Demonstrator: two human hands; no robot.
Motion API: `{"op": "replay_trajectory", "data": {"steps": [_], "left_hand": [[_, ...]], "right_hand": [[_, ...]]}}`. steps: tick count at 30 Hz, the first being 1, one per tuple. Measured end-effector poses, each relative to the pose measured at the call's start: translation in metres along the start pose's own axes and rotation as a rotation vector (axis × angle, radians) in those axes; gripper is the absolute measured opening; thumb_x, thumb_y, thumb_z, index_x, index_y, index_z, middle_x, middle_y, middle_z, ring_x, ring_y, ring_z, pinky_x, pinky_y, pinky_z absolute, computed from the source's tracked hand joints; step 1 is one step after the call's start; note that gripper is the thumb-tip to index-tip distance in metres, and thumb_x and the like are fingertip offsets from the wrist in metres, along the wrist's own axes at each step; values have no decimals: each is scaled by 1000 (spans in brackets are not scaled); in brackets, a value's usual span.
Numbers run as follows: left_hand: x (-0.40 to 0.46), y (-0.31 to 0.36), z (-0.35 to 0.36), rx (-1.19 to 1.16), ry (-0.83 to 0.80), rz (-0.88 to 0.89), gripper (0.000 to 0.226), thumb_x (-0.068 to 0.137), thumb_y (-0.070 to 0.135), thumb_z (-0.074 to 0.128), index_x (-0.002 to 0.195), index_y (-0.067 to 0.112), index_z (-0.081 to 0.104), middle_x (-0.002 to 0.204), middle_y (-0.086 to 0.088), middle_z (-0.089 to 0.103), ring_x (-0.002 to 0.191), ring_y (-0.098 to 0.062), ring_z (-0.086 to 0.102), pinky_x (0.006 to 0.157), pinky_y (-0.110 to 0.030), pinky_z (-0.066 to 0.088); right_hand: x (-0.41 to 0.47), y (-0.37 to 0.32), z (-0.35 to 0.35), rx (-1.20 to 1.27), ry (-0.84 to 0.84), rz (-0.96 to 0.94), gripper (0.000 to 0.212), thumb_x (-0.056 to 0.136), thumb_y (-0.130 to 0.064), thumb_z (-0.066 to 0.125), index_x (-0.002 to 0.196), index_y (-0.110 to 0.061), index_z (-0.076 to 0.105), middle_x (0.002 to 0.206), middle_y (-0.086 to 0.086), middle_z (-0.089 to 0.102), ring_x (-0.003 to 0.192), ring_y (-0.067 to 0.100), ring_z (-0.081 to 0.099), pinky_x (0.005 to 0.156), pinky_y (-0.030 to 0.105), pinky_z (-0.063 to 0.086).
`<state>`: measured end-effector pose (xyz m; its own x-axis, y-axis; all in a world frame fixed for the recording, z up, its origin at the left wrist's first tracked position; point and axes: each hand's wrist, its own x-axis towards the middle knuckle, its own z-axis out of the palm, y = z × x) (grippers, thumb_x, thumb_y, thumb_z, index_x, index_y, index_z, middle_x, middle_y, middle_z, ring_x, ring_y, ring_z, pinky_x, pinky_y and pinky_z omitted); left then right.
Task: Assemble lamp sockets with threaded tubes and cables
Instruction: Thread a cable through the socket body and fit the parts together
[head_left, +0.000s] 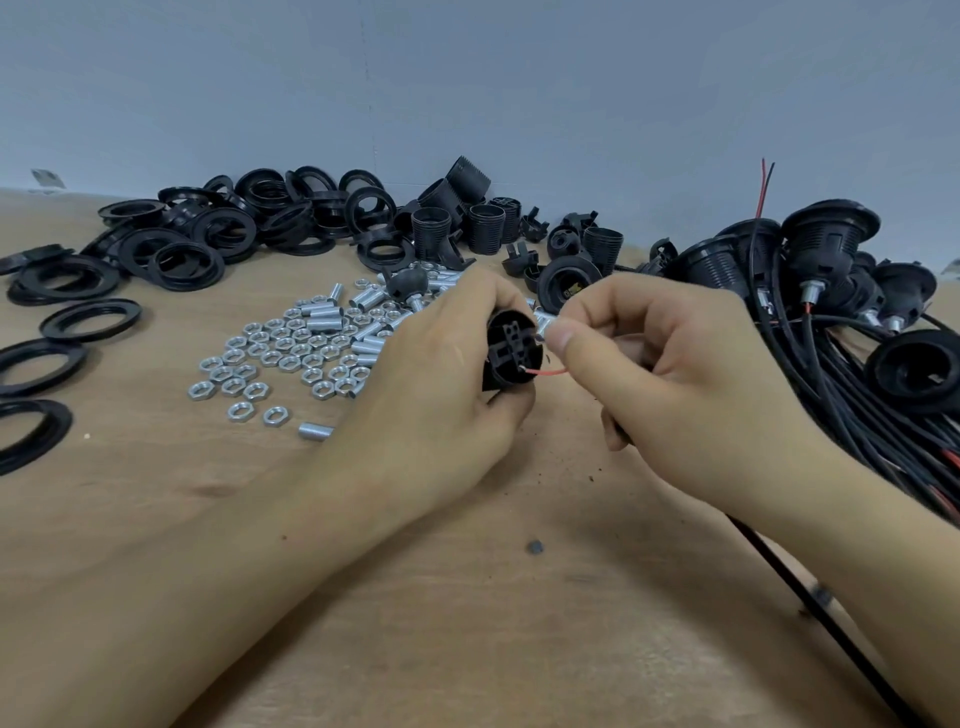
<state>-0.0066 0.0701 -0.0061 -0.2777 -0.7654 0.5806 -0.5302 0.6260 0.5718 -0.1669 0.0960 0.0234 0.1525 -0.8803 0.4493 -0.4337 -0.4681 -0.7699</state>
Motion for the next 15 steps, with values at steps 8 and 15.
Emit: {"op": "replay_trajectory", "data": {"steps": [8,15], "left_hand": [[0,-2,0,40,-37,24,34,80,5,72,99,23,50,84,13,55,76,-4,53,63,-22,37],[0,-2,-1,72,-48,43,37,79,6,72,99,25,48,86,11,56,76,-11,51,64,-24,38]], "right_hand": [[0,-2,2,24,-9,-18,17,90,-17,64,73,-17,66,63,6,61,45,28,50,42,25,37],[0,-2,1,45,-36,18,17,90,-16,64,74,-16,67,61,7,60,40,17,48,40,24,37]]}}
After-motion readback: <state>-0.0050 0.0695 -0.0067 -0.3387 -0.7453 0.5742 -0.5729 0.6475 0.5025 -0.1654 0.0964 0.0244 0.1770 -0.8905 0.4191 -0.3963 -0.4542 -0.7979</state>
